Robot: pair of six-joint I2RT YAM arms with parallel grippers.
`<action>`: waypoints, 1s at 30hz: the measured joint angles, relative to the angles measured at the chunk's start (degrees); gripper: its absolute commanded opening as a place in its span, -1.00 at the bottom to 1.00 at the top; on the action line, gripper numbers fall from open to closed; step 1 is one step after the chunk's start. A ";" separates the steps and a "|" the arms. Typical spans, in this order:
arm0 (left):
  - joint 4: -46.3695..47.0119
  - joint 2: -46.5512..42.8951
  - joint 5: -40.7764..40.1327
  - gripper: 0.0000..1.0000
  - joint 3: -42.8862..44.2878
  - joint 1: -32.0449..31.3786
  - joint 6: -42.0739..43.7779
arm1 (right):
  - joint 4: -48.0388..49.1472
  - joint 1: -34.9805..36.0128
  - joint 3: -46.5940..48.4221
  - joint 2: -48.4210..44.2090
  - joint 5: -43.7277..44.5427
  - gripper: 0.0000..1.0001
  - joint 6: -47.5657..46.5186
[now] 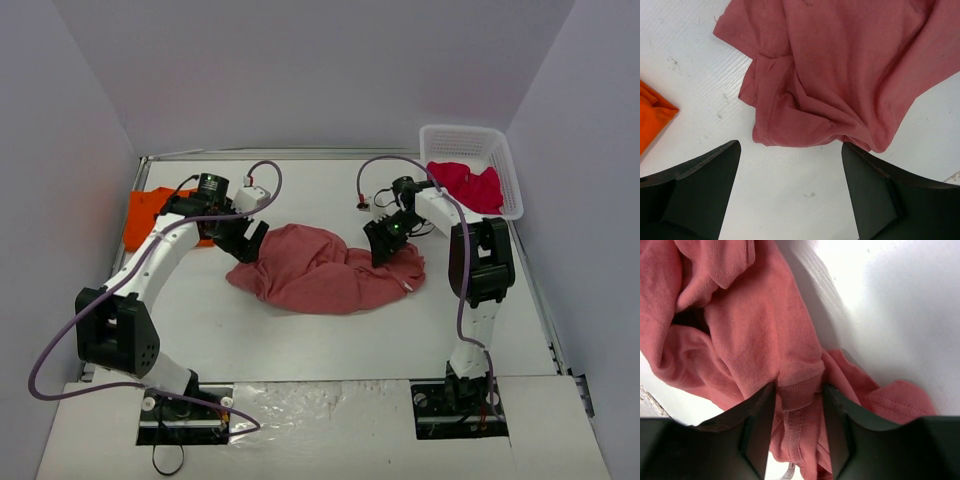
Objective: Fold and stack the t-shirts
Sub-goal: Flatten out the tshirt
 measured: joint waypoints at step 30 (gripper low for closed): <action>2.36 0.11 1.11 0.63 -3.06 0.57 -1.01 | -0.22 0.02 4.52 -3.85 2.47 -0.57 1.77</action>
